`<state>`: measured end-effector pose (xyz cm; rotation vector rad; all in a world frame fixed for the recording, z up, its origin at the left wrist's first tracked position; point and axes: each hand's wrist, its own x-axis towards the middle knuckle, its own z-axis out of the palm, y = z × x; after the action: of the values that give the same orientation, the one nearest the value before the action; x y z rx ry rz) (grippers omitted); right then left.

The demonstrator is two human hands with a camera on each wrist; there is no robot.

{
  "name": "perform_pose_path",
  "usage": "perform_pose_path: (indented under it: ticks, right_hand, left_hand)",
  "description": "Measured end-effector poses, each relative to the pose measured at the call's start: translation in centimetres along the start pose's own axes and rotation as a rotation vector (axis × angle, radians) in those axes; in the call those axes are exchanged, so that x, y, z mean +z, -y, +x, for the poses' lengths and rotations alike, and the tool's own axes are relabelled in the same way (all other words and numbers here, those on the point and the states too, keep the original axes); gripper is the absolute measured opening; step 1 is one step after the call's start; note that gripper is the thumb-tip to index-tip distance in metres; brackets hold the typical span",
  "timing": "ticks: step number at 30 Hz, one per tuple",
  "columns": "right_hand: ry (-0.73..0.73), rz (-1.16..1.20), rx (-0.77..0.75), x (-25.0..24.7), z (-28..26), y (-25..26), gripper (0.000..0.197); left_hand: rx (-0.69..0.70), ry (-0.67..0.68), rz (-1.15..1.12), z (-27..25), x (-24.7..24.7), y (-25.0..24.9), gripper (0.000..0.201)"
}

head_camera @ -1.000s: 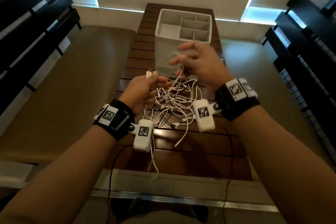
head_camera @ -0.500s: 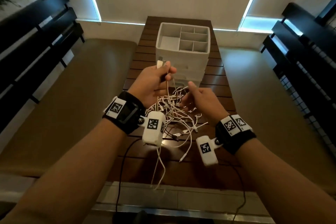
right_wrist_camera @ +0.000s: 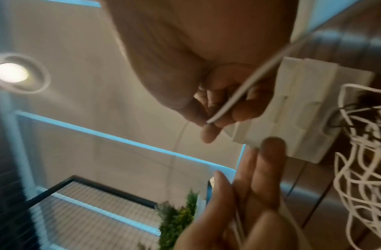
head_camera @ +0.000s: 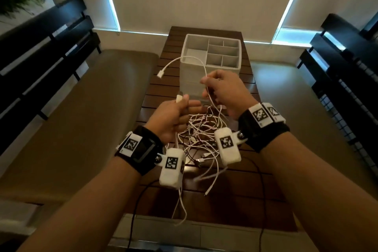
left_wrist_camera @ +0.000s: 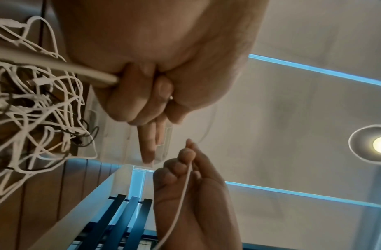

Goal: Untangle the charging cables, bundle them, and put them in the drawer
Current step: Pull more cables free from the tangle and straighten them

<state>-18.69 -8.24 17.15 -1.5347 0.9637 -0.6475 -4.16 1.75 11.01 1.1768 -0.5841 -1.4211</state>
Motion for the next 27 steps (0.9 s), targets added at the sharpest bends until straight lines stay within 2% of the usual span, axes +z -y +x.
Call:
perform_pose_path:
  ticks: [2, 4, 7, 11, 14, 19, 21, 24, 27]
  right_hand:
    - [0.067, 0.01, -0.042, 0.8, -1.5, -0.4, 0.022]
    - [0.108, -0.025, -0.01, 1.6, -3.1, -1.9, 0.026]
    - [0.05, 0.031, 0.038, 2.4, -4.3, -4.2, 0.033]
    - [-0.042, 0.108, 0.039, 2.8, -4.9, -5.1, 0.031]
    - [-0.042, 0.036, 0.072, 2.9, -5.6, -6.0, 0.03]
    - [0.078, -0.159, 0.04, 3.8, -6.5, -7.2, 0.033]
    - [0.097, -0.19, 0.044, 4.1, -6.8, -7.3, 0.033]
    - [0.069, -0.087, 0.08, 4.1, -6.5, -6.9, 0.035]
    - [-0.007, -0.168, -0.02, 4.0, -5.3, -6.4, 0.036]
  left_hand:
    - [0.07, -0.011, -0.06, 0.7, 0.2, -0.9, 0.048]
    - [0.143, -0.06, -0.095, 1.0, 0.7, -2.0, 0.043]
    - [0.179, -0.046, -0.11, 1.0, 1.6, -2.7, 0.032]
    - [0.224, -0.009, -0.083, 0.5, 2.2, -2.5, 0.034]
    - [0.215, -0.028, -0.086, 0.5, 2.7, -2.6, 0.03]
    - [0.223, -0.028, -0.126, 0.7, 2.8, -3.4, 0.035]
    - [0.246, -0.027, -0.103, 0.9, 2.8, -3.5, 0.037]
    - [0.28, -0.088, -0.011, 0.9, 2.7, -3.4, 0.036]
    - [0.28, -0.215, 0.176, 1.3, 2.5, -2.4, 0.032]
